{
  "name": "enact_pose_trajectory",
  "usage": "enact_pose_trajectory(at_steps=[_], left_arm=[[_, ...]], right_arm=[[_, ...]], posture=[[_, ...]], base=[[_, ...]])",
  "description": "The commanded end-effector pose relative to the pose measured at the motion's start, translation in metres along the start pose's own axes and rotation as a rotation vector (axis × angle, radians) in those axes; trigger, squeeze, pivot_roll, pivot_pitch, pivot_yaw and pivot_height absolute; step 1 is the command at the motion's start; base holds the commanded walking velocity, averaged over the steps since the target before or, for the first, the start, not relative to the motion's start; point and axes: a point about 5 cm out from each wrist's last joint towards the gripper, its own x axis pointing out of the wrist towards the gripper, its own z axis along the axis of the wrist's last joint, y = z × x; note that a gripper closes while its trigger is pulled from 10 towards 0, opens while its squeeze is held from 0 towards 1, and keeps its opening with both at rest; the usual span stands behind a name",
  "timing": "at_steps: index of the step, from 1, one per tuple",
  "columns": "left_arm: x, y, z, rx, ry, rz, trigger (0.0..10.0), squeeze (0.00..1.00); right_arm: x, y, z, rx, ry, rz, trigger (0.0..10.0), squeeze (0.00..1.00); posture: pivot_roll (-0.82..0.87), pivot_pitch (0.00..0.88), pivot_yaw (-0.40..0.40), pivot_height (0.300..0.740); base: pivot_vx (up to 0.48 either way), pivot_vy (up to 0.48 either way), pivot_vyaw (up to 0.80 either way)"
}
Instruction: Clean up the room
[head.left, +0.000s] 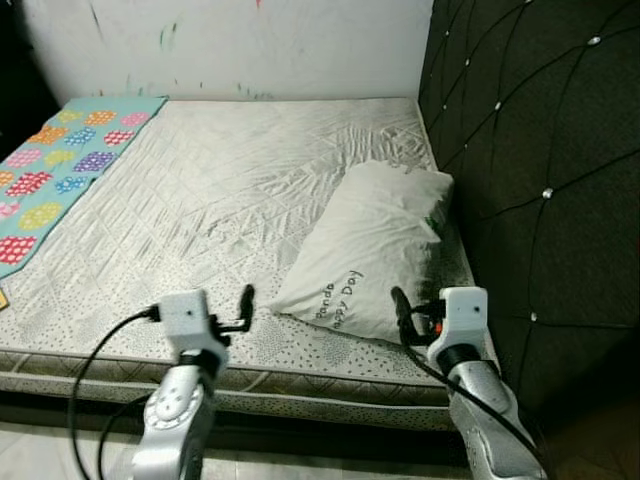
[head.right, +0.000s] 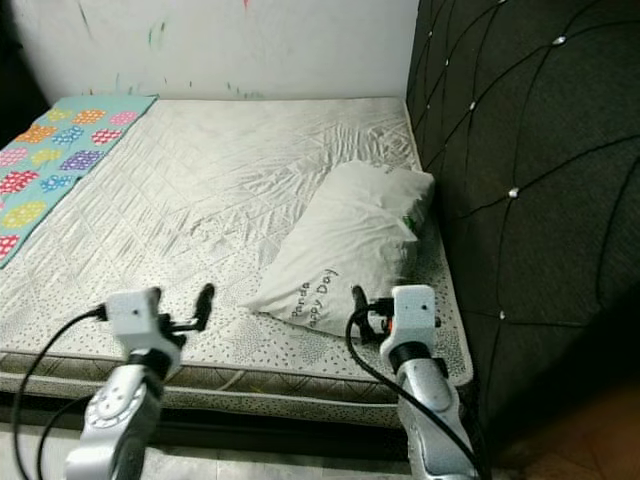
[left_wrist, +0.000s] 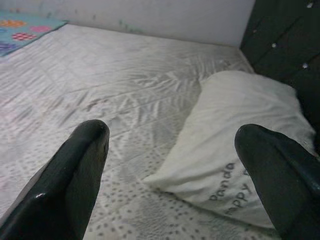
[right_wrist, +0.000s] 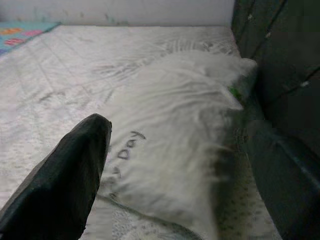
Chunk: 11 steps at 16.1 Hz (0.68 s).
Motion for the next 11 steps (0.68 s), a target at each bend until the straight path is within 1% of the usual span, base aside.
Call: enact_pose_trajectory(at_steps=[1,3,4,5,6,8,9,11], left_arm=[[-0.001,0.005,-0.001,0.012,0.003,0.016,10.0,0.00],[0.000,0.010,0.005,0.036,-0.018,0.018,10.0,0.00],[-0.005,0.017,0.006,0.056,-0.019,0.012,10.0,0.00],[-0.019,0.034,0.004,0.084,0.003,0.026,10.0,0.00],[-0.027,0.043,0.002,0.093,0.018,0.041,10.0,0.00],[-0.039,0.055,-0.001,0.079,0.028,0.086,10.0,0.00],[-0.040,0.056,-0.003,0.073,0.030,0.090,10.0,0.00],[-0.034,0.049,-0.003,0.082,0.024,0.065,10.0,0.00]], right_arm=[[0.003,-0.001,0.007,-0.028,-0.030,-0.029,10.0,0.00],[0.005,-0.008,0.011,-0.040,-0.038,-0.047,10.0,0.00],[0.003,-0.013,0.016,-0.058,-0.054,-0.041,10.0,0.00],[-0.005,-0.024,0.015,-0.068,-0.049,-0.031,10.0,0.00],[-0.011,-0.030,0.014,-0.066,-0.042,-0.024,10.0,0.00],[-0.019,-0.037,0.012,-0.076,-0.033,-0.016,10.0,0.00],[-0.021,-0.037,0.011,-0.076,-0.026,-0.014,10.0,0.00],[-0.018,-0.028,0.011,-0.069,-0.025,0.000,10.0,0.00]], posture=[[-0.10,0.000,0.054,0.740],[-0.09,0.000,0.055,0.740],[-0.10,0.000,0.058,0.740],[-0.10,0.000,0.059,0.740],[-0.10,0.000,0.057,0.740],[-0.10,0.000,0.052,0.740],[-0.10,0.000,0.050,0.740],[-0.11,0.000,0.047,0.740]], base=[[0.000,0.000,0.00],[0.000,0.000,0.00],[0.000,0.000,0.00],[0.000,0.000,0.00],[0.000,0.000,0.00],[0.000,0.000,0.00],[0.000,0.000,0.00],[0.000,0.000,0.00]])
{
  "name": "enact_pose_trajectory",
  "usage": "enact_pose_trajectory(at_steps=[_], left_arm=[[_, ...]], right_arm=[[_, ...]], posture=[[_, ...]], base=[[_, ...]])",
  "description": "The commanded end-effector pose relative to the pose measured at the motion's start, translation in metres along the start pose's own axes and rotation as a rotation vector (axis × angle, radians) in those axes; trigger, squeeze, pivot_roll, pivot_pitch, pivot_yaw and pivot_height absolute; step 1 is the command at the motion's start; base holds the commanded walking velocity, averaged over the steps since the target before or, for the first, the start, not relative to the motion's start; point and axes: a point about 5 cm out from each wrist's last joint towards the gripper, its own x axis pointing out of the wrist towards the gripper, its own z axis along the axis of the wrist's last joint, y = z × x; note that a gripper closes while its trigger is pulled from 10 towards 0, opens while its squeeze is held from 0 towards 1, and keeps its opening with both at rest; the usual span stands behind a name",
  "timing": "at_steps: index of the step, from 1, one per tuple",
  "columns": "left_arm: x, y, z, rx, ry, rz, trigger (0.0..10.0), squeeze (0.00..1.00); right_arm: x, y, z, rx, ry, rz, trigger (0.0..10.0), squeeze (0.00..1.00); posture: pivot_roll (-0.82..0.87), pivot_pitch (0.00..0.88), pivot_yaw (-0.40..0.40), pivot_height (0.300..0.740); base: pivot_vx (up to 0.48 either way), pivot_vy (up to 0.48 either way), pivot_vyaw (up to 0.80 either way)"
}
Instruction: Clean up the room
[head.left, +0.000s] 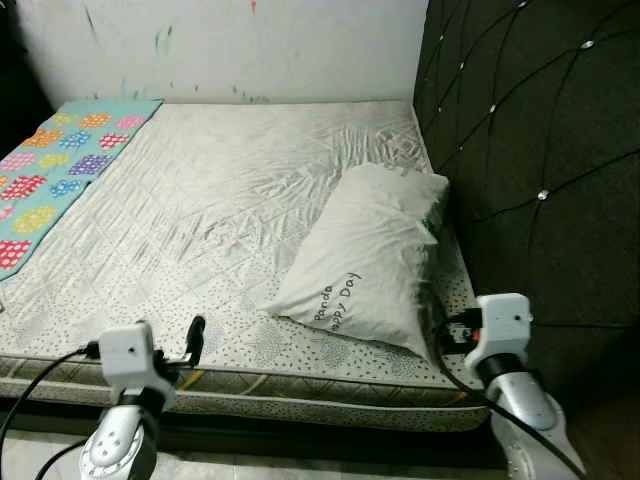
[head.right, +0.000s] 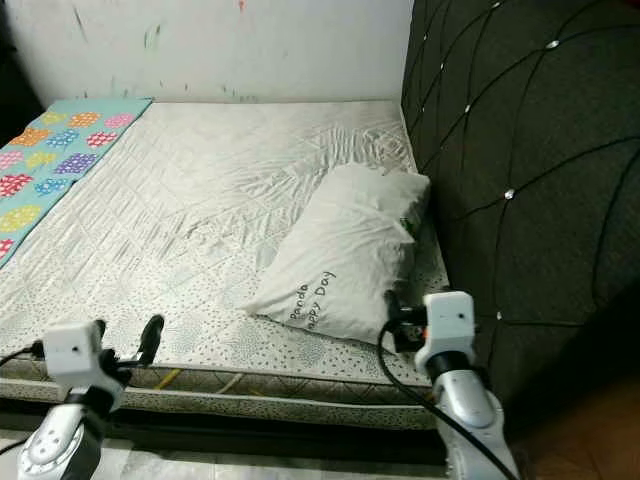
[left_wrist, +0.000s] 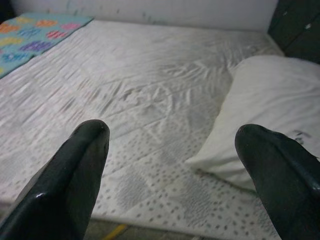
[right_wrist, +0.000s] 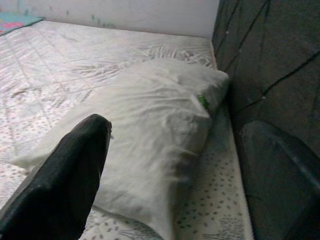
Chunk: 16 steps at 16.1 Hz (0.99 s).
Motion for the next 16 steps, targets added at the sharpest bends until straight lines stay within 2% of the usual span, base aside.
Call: enact_pose_trajectory(at_steps=[1,16], left_arm=[[0.0025,-0.0024,0.0017,0.010,-0.007,-0.009,10.0,0.00],[0.0030,-0.0095,0.0015,-0.010,-0.005,-0.034,10.0,0.00]], right_arm=[[0.0022,0.0045,0.0068,0.003,-0.016,0.012,10.0,0.00],[0.0015,0.0136,0.0043,0.012,0.012,0.059,10.0,0.00]], posture=[[-0.11,0.000,0.048,0.740],[-0.10,0.000,0.040,0.740]], base=[[0.000,0.000,0.00],[0.000,0.000,0.00]])
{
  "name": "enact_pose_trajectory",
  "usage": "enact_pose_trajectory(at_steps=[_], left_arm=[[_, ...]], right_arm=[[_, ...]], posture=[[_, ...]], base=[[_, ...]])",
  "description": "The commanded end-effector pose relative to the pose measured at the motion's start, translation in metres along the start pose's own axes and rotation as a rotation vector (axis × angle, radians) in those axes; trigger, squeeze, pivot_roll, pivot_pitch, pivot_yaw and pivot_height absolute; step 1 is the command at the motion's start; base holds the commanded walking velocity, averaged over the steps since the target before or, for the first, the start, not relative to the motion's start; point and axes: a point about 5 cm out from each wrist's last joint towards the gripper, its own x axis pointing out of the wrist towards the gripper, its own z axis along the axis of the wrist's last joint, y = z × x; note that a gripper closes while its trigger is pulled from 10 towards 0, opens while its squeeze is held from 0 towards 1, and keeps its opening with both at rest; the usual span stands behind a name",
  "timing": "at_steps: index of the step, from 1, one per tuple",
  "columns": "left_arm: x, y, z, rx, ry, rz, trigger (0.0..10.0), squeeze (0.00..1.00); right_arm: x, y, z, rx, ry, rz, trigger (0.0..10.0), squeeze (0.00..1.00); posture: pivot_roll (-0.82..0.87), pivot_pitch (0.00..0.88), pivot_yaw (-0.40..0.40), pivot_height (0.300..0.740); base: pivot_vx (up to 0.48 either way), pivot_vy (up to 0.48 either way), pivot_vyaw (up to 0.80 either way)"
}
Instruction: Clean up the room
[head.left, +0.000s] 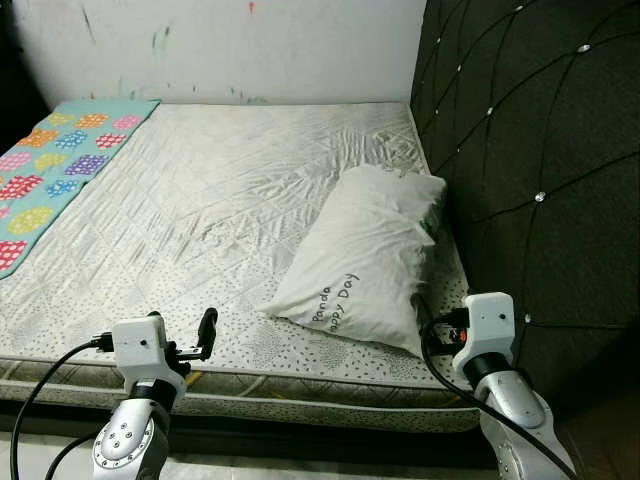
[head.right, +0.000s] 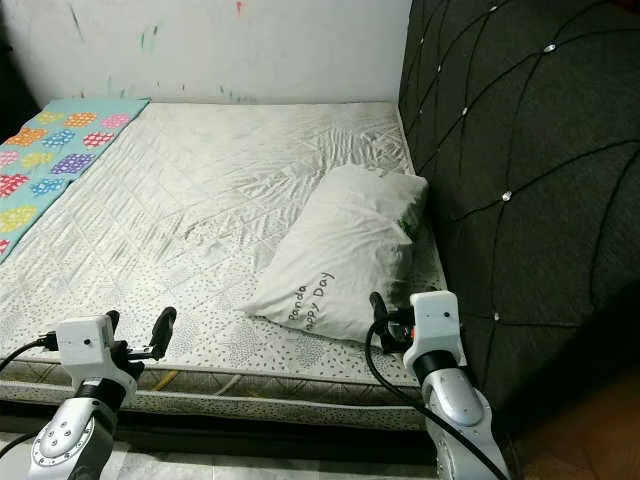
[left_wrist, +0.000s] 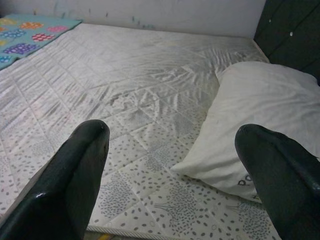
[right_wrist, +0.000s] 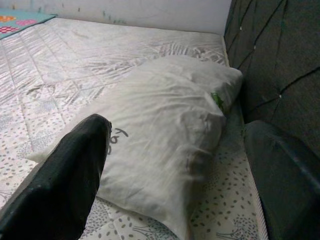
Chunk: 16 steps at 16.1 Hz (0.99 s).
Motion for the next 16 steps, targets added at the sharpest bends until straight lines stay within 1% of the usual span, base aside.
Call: enact_pose_trajectory(at_steps=[1,16], left_arm=[[0.0000,-0.0009,0.0007,0.007,0.005,-0.008,10.0,0.00],[0.0007,-0.0020,-0.0006,0.002,0.014,-0.009,10.0,0.00]], right_arm=[[0.0006,0.0035,0.0028,0.002,-0.004,0.018,10.0,0.00],[-0.0007,0.0064,0.0007,0.012,0.011,0.035,10.0,0.00]], posture=[[-0.10,0.000,0.040,0.740],[-0.10,0.000,0.039,0.740]], base=[[0.000,0.000,0.00],[0.000,0.000,0.00]])
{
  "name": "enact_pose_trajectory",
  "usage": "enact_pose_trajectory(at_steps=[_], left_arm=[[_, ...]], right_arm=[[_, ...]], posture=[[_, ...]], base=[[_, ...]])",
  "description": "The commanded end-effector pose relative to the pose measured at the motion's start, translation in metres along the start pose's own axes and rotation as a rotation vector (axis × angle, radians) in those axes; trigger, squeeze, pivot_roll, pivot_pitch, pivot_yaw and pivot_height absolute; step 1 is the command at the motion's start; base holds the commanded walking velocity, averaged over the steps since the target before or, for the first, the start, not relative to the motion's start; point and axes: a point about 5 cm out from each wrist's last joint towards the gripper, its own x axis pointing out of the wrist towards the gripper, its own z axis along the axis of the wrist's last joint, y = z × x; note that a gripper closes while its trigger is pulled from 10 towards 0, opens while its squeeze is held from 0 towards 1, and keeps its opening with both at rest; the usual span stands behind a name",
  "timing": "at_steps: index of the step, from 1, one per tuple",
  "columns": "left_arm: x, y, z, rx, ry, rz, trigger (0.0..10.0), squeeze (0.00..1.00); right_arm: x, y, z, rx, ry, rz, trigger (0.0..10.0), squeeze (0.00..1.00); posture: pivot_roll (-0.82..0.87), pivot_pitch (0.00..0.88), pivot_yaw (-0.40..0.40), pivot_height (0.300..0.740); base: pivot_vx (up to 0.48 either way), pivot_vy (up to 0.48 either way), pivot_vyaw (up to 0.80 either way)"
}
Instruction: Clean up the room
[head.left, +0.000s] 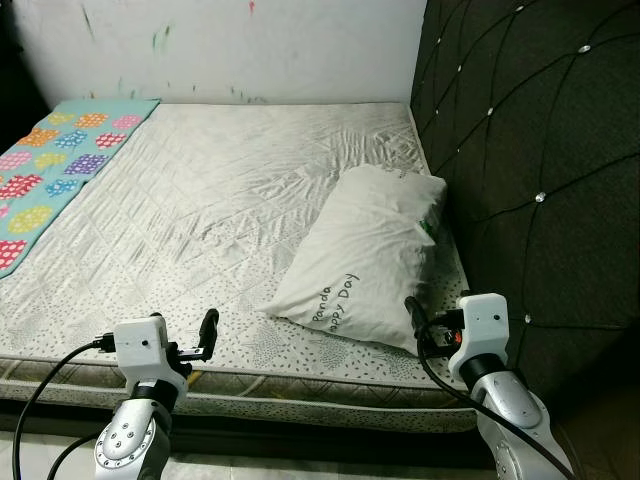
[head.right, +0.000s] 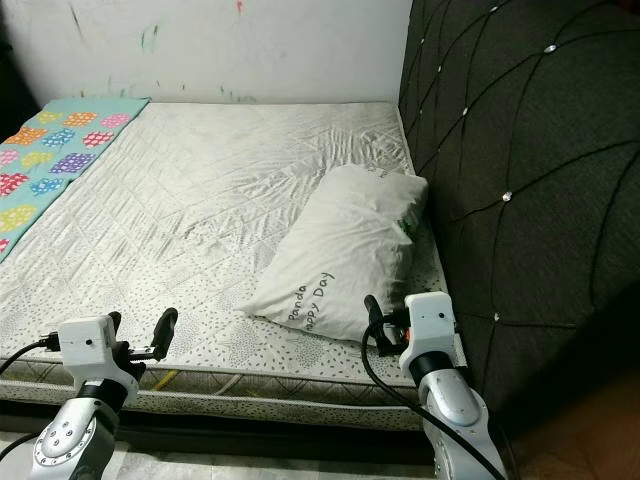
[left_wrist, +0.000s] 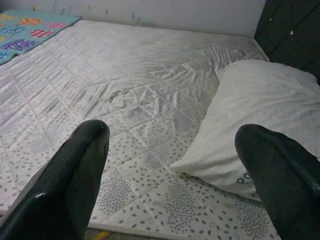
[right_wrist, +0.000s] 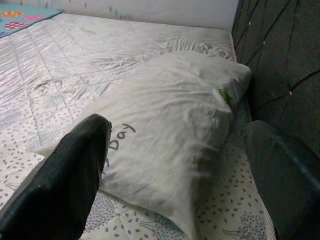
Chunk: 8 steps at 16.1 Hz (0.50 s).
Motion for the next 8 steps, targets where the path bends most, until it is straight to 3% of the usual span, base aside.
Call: enact_pose_trajectory(at_steps=[1,8], left_arm=[[0.0003,-0.0008,0.0006,0.009,0.005,-0.009,10.0,0.00],[-0.0005,-0.0017,-0.0011,0.007,0.013,-0.010,10.0,0.00]], right_arm=[[-0.0011,0.0031,0.0026,0.006,-0.007,0.012,10.0,0.00],[-0.0030,0.0036,0.0008,0.003,0.004,0.016,10.0,0.00]], posture=[[-0.10,0.000,0.040,0.740],[-0.10,0.000,0.037,0.740]], base=[[0.000,0.000,0.00],[0.000,0.000,0.00]])
